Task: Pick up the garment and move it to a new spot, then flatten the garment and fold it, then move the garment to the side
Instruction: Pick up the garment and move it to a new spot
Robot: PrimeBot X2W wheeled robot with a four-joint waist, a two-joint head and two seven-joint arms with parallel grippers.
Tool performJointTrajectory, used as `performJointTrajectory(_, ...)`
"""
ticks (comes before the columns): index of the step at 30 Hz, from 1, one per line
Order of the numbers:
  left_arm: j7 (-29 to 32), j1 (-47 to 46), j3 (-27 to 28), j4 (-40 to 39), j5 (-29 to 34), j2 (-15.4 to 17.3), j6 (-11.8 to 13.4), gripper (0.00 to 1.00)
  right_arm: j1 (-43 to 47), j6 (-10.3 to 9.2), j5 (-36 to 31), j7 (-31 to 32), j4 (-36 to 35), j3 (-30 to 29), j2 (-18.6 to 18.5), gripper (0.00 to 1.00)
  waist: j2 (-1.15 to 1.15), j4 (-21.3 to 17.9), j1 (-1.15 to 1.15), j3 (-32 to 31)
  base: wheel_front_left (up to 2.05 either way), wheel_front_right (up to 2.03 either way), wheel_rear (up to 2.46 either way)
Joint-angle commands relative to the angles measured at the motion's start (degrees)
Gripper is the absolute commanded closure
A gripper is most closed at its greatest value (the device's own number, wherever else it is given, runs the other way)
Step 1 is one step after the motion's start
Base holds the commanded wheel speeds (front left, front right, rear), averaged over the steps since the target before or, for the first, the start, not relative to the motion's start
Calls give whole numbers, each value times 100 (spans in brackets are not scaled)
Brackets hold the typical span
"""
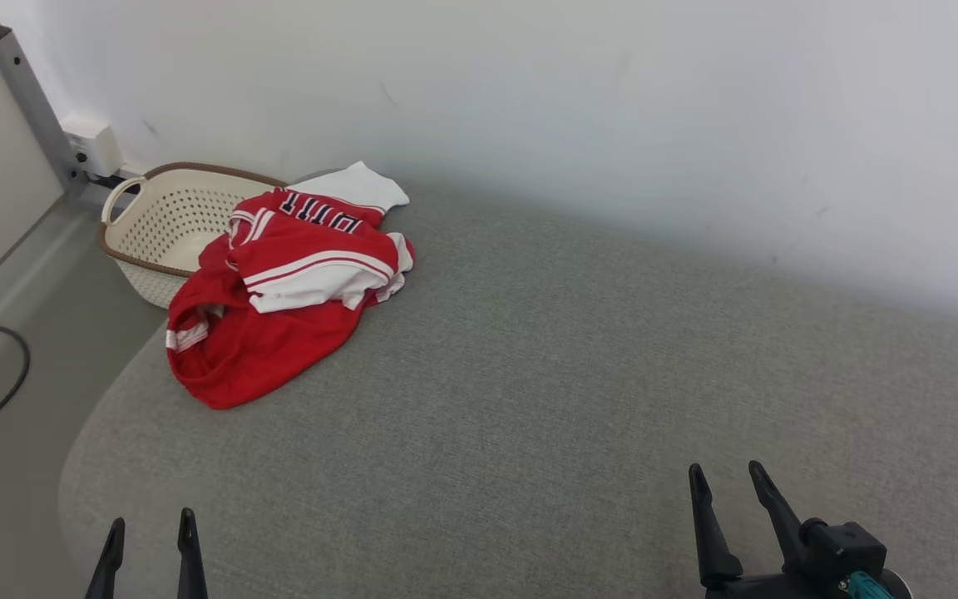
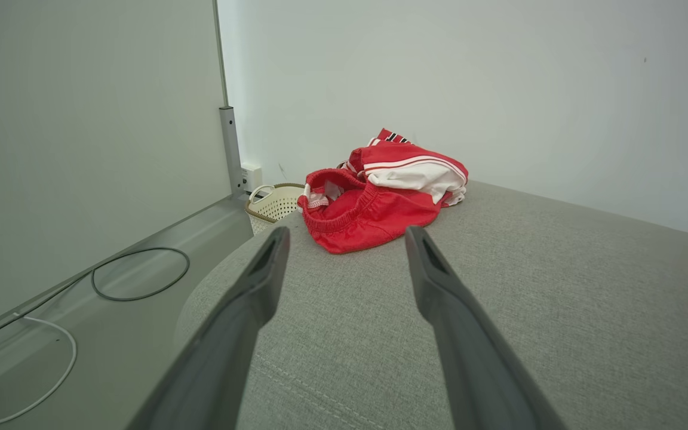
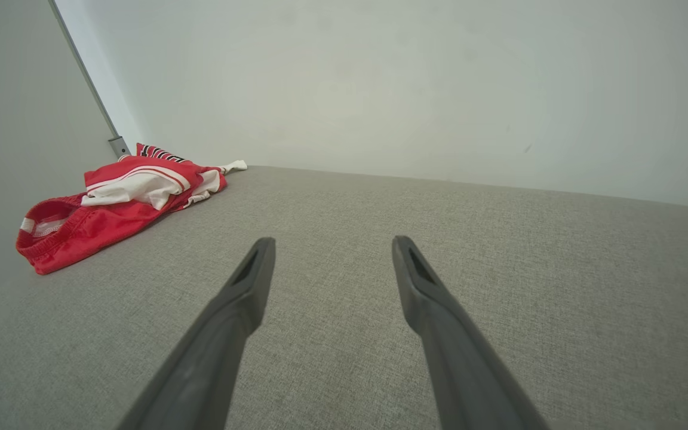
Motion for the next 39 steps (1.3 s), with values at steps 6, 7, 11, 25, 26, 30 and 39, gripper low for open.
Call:
performJointTrajectory(6,-28,124,-19,16,23,3,21,0,45,2,36,-40,22,13,-15,0,0,391,0,-34,0,0,0)
performJointTrajectory(7,-27,131,-13,13,21,3,29,0,45,2,46,-43,17,19,-15,0,0,421,0,-38,0,0,0)
performJointTrajectory(11,-27,141,5,4,18,2,28,0,44,1,49,-52,24,24,-15,0,0,486,0,-49,0,0,0)
performJointTrajectory(25,-28,-280,81,-124,-241,0,-74,0,-81,2,44,-78,71,97,-15,0,0,190,0,-8,0,0,0)
performJointTrajectory(26,-27,-384,84,-147,-226,17,-116,0,-92,2,34,-78,73,101,-15,0,0,145,0,7,0,0,0)
performJointTrajectory(30,-27,-992,155,-220,-318,131,-257,0,-140,2,-21,-66,57,72,-15,0,0,-31,0,116,0,0,0)
performJointTrajectory(39,-27,-2694,278,6,-583,500,-563,0,-422,2,-134,-35,6,96,-15,0,0,-592,0,527,0,0,0)
